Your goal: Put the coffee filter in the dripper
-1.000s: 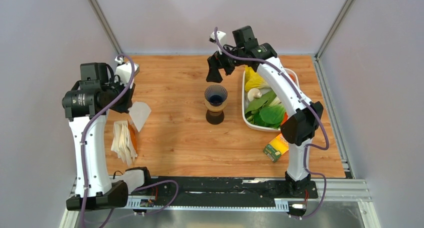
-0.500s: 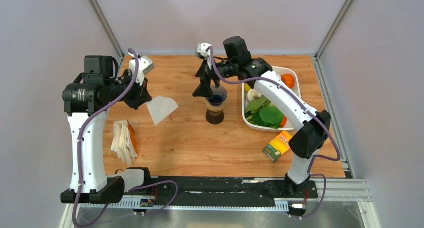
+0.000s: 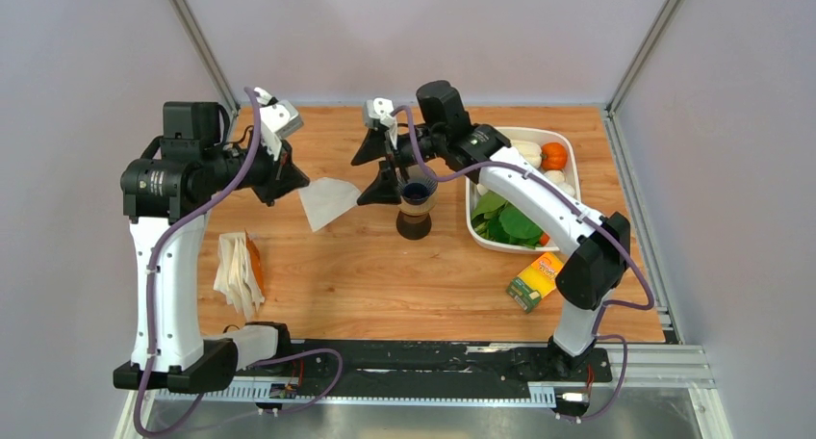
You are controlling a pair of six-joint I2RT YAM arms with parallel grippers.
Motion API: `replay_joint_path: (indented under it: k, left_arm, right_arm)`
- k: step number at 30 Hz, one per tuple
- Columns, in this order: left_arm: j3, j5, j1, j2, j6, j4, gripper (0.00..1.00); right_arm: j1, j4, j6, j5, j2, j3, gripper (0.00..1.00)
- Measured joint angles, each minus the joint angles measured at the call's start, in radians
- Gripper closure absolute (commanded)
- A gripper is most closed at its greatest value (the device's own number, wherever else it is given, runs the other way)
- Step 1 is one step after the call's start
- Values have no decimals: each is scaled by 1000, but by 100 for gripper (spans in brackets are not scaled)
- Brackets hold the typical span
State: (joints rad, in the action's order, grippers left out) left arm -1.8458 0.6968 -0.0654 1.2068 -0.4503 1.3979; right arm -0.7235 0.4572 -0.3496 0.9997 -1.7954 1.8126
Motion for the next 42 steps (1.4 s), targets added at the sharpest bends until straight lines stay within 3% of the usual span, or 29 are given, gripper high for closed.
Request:
replay_joint_path:
  k: [6,8,10,11,12,14,15,17,25,34,37,42]
  left_arm:
    - [-6,18,-6,0,28,-49,100]
    - [-6,21,-6,0,42,-70,100]
    - [-6,24,-6,-2,55,-96,100]
    - [-5,26,-6,-3,61,-110,100]
    - [-5,27,-7,-5,68,-123,100]
    - [5,21,-7,-13,87,-149,74]
    - [14,9,-7,-18,109,-166,50]
    - [34,-40,-8,-31,175,-212,33]
    - [72,-294,-3,-62,615,-493,29]
    - [114,-245,1,-9,1070,-800,29]
    - [149,-216,-5,27,1162,-886,29]
    - [204,-212,-47,57,1231,-959,29]
  right_arm:
    - [-23,-36,18,51,-21,0,43]
    - [-30,-40,28,61,-35,0,64]
    - [-35,-48,34,65,-47,0,96]
    - [-36,-55,45,63,-51,0,100]
    - [-35,-58,60,62,-56,0,100]
    - [-34,-64,88,43,-61,0,100]
    - [-32,-67,99,27,-62,0,100]
    - [-28,-80,130,-49,-62,-1,100]
    - [-16,-284,243,-647,18,-126,100]
    - [-143,-523,151,-1360,8,-109,100]
    - [-198,-638,58,-1493,-10,-127,100]
    - [-240,-769,-66,-1580,-16,-175,100]
